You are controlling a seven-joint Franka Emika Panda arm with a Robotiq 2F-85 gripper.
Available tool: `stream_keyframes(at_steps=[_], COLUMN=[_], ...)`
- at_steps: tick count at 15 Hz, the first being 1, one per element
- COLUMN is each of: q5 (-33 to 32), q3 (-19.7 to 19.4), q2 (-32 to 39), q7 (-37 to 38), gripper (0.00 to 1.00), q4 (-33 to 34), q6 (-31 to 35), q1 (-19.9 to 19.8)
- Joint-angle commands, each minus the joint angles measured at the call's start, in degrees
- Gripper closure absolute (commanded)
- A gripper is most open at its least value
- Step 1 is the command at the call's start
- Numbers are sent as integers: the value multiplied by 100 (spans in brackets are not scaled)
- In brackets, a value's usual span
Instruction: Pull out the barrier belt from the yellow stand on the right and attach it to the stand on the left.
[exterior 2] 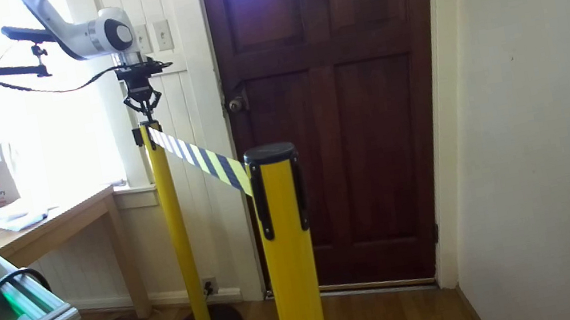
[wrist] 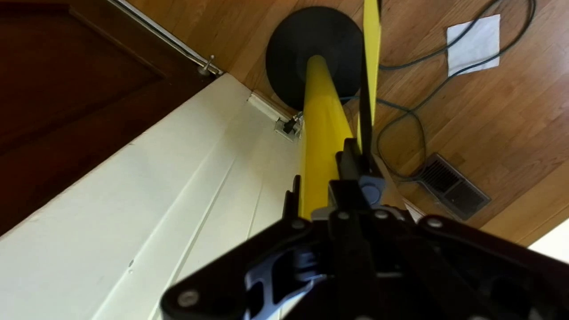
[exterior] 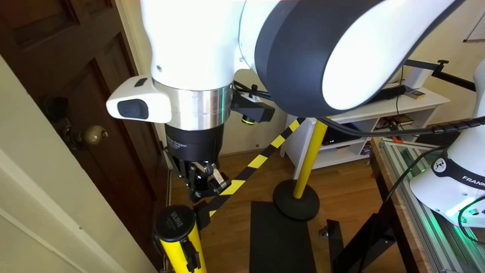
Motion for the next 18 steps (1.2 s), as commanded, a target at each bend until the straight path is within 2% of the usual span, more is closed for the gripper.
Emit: stream_keyframes(at_steps=[1,18], q5=[205,322], q3=[53,48], q2=[-10,124], q7=[-105,-119], gripper=[100,100], q4=[-13,-85], q6=[-65,-169], q1=[-34,-33])
